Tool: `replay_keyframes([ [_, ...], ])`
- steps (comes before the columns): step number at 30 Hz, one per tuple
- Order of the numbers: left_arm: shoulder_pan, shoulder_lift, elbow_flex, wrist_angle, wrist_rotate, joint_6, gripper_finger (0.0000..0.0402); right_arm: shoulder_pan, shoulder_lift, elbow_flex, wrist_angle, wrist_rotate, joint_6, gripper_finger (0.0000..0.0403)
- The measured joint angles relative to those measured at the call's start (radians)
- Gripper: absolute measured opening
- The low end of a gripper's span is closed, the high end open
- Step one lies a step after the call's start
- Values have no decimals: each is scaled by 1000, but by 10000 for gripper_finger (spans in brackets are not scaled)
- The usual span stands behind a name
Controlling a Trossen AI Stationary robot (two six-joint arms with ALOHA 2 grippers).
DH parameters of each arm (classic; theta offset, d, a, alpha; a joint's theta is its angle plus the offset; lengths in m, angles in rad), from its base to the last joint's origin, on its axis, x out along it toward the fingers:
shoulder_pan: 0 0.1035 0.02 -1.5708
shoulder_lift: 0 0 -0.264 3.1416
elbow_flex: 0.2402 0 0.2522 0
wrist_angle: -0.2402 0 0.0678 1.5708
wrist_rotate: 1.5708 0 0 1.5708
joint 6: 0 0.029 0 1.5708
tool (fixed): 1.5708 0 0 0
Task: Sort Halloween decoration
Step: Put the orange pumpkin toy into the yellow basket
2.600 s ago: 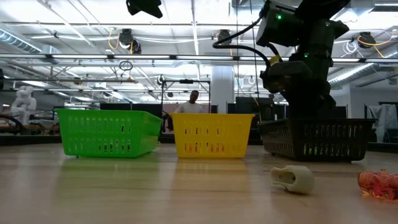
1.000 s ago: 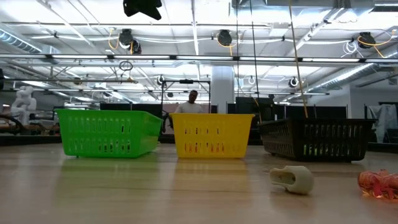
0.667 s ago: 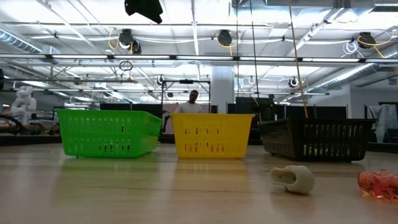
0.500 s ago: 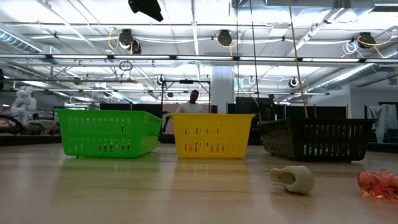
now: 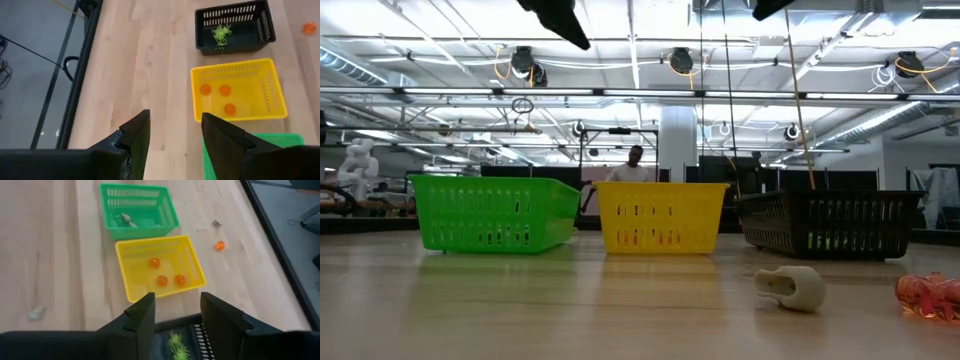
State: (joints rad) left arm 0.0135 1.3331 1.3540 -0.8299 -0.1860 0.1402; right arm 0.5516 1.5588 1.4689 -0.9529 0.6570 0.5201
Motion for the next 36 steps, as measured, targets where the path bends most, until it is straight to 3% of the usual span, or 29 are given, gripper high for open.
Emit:
replay_keyframes([
  [14, -118, 5, -255, 62, 33, -198, 178, 104, 166, 0, 452, -71, 35, 146],
  [19, -242, -45, -315, 80, 44, -317, 178, 179, 234, 0, 524, -83, 107, 146],
  [27, -501, -168, -362, 149, -177, -465, 178, 256, 336, 0, 504, -82, 217, 146],
  [36, -711, -176, -421, 191, -389, -566, 178, 269, 351, 0, 503, -86, 297, 151],
])
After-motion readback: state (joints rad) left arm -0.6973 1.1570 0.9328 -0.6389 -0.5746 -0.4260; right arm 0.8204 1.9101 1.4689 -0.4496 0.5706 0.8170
